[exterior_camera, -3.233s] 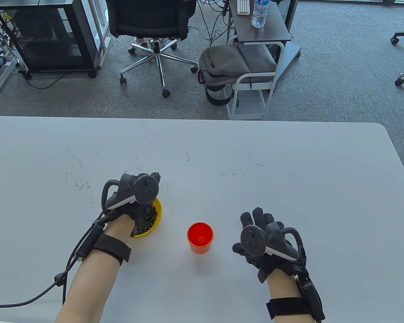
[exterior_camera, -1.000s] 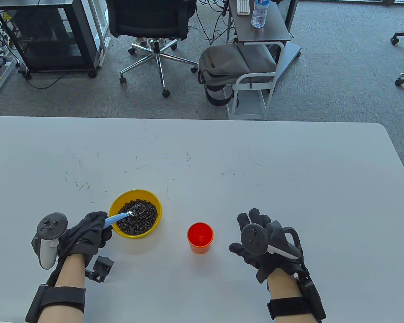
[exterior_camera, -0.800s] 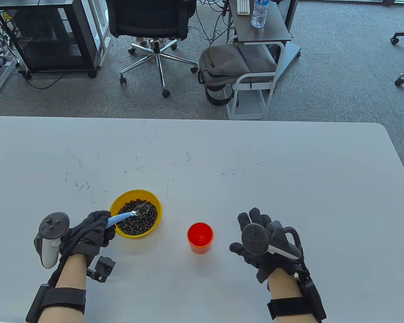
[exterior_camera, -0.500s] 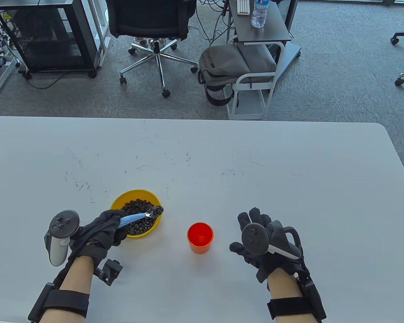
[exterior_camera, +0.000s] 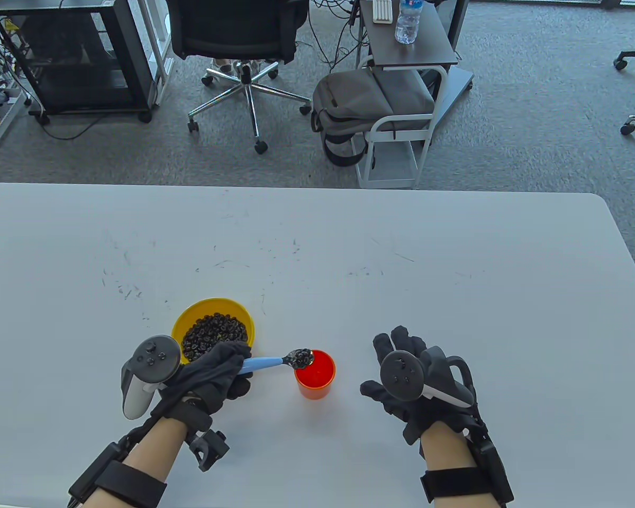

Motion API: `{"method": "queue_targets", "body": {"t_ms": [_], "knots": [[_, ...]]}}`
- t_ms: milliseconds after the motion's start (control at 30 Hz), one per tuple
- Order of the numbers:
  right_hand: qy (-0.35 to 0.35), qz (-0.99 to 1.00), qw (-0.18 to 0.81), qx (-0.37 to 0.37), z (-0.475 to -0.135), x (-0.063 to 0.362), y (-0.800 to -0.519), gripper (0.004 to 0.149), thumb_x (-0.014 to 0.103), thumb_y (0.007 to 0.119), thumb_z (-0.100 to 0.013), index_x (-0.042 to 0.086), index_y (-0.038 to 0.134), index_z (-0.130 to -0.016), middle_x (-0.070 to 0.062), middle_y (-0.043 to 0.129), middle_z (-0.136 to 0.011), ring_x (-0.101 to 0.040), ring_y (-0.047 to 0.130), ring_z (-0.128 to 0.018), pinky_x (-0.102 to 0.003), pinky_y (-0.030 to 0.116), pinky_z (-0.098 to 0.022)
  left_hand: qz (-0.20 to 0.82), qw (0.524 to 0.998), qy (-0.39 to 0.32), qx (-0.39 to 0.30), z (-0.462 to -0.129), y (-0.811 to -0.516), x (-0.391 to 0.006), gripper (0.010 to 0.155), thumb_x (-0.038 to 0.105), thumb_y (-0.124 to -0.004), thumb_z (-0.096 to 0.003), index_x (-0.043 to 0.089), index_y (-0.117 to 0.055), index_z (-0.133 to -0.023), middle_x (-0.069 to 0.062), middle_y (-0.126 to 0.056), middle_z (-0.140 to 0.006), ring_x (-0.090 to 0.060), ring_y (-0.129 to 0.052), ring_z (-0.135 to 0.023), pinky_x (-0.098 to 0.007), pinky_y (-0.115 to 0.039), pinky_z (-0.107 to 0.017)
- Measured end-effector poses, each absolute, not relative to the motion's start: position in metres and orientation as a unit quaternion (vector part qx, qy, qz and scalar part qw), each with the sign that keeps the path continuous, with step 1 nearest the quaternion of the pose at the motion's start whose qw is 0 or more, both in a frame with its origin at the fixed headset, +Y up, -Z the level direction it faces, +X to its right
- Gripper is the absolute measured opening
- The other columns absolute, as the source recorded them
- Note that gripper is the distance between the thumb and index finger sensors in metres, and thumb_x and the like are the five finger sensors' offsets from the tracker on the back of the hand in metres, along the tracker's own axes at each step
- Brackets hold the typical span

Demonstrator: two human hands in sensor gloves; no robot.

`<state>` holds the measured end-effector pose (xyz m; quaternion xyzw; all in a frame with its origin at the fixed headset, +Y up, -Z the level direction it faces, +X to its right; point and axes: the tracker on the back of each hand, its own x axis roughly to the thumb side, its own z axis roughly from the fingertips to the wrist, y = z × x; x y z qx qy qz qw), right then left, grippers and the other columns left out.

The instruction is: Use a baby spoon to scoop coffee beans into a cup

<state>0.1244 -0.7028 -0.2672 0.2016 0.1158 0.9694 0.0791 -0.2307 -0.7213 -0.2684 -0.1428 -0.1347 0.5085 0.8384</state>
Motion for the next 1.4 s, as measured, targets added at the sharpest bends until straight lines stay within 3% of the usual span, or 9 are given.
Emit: {"method": "queue_targets", "body": {"t_ms": [400,733,867,1100,1400], "knots": [[0.113,0.969,0.076,0.206,-0.266,0.122,-0.702,0.086,0.055,0.069,-0.055,0.0,0.033,-0.11,-0.041,0.029,-0.109,-0.068,0.044,-0.091,-0.077,0.049,-0.061,0.471,0.859,-0.185,-0.081,-0.263,-0.716,-0.223,0.043,0.022,-0.068,-0.0626,0.01,-0.067,-0.104,-0.021,-0.075,-0.098,-0.025,-0.103,-0.074,-0.043,-0.091,-0.062],[0.102,0.971,0.077,0.204,-0.266,0.124,-0.698,0.086,0.055,0.069,-0.055,0.0,0.033,-0.11,-0.041,0.029,-0.109,-0.068,0.043,-0.091,-0.078,0.048,-0.061,0.521,0.845,-0.114,0.045,-0.266,-0.699,-0.273,0.044,0.021,-0.076,-0.0594,0.006,-0.074,-0.1,-0.025,-0.077,-0.096,-0.032,-0.103,-0.07,-0.048,-0.088,-0.058],[0.093,0.972,0.073,0.205,-0.265,0.124,-0.696,0.086,0.055,0.069,-0.055,0.0,0.032,-0.11,-0.041,0.028,-0.109,-0.068,0.042,-0.091,-0.078,0.047,-0.061,0.471,0.875,-0.066,0.093,-0.266,-0.697,-0.304,0.044,0.02,-0.08,-0.0575,0.006,-0.075,-0.099,-0.026,-0.078,-0.094,-0.033,-0.104,-0.068,-0.049,-0.088,-0.056],[0.09,0.972,0.079,0.203,-0.265,0.127,-0.695,0.086,0.055,0.069,-0.055,0.0,0.032,-0.11,-0.041,0.028,-0.109,-0.068,0.041,-0.091,-0.078,0.047,-0.061,0.304,0.943,-0.057,0.119,-0.268,-0.698,-0.319,0.044,0.019,-0.082,-0.056,0.004,-0.077,-0.097,-0.027,-0.079,-0.092,-0.035,-0.103,-0.065,-0.051,-0.088,-0.055],[0.09,0.971,0.086,0.202,-0.265,0.129,-0.694,0.086,0.054,0.069,-0.055,0.0,0.032,-0.11,-0.041,0.028,-0.109,-0.068,0.042,-0.091,-0.078,0.047,-0.061,0.259,0.96,-0.023,0.108,-0.273,-0.715,-0.328,0.043,0.018,-0.08,-0.0565,0.005,-0.076,-0.097,-0.027,-0.078,-0.093,-0.035,-0.103,-0.066,-0.051,-0.087,-0.055]]}}
